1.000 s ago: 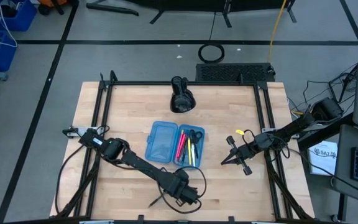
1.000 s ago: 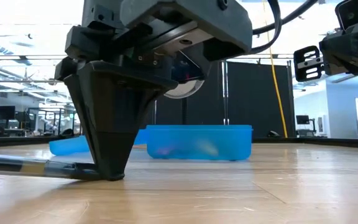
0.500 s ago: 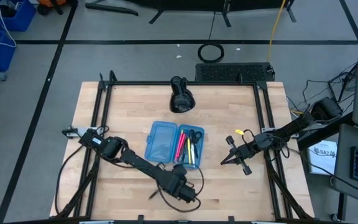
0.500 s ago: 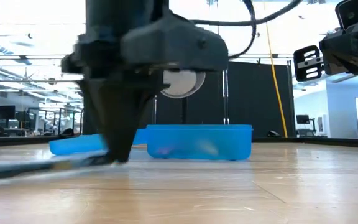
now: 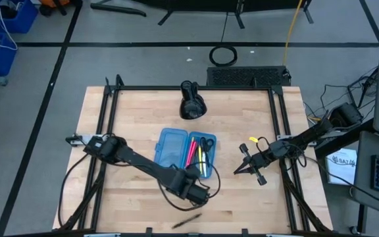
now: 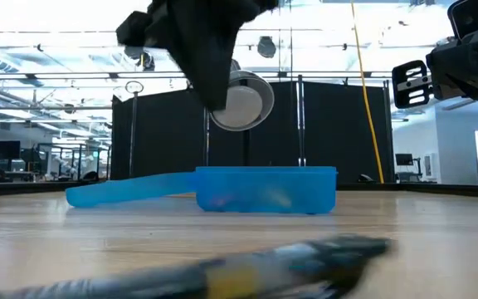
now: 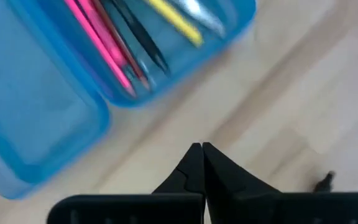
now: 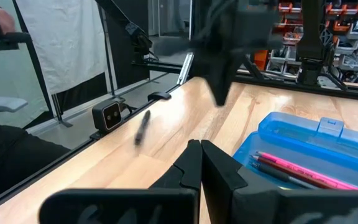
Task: Pick & place school supplies into a supply box
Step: Put the black pen into the blue supply box
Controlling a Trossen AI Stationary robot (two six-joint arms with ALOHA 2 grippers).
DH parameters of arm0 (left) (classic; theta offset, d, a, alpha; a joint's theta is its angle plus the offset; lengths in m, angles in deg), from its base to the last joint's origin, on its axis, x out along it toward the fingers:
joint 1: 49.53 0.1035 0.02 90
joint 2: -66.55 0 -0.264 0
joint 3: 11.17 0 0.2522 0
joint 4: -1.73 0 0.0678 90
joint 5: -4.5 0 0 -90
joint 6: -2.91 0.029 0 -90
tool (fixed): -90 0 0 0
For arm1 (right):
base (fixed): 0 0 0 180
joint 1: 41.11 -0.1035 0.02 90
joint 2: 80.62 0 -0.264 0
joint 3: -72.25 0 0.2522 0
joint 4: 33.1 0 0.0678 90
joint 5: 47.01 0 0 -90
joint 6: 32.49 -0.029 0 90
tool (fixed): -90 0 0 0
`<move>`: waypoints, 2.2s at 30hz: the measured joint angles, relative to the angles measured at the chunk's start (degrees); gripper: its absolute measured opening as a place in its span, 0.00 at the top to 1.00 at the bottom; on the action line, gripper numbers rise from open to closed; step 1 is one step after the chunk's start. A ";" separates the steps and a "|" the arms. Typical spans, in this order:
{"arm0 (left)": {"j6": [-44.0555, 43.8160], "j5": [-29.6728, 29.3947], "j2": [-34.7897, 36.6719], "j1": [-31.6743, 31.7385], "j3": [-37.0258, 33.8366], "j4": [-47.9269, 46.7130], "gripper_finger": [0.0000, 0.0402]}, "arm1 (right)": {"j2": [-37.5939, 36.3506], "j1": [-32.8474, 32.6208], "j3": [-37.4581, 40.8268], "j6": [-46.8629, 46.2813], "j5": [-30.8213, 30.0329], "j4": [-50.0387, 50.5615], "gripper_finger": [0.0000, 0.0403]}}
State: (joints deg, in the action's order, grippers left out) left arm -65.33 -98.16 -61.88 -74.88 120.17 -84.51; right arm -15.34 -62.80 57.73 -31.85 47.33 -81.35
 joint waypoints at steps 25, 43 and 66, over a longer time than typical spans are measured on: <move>10.12 -3.50 -2.08 -16.93 0.02 21.63 0.99 | 0.00 0.02 -0.01 0.02 -0.06 0.54 1.00; 28.62 9.59 -10.04 -6.45 0.00 37.26 0.86 | -0.02 0.00 -0.02 1.37 -4.46 -0.13 1.00; 31.29 18.67 -15.53 -6.72 0.10 44.03 0.97 | -0.01 0.00 -0.02 1.55 -4.44 0.63 1.00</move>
State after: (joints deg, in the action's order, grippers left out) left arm -34.05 -79.49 -77.41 -81.60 120.26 -40.48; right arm -15.36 -62.80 57.71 -30.30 42.90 -80.72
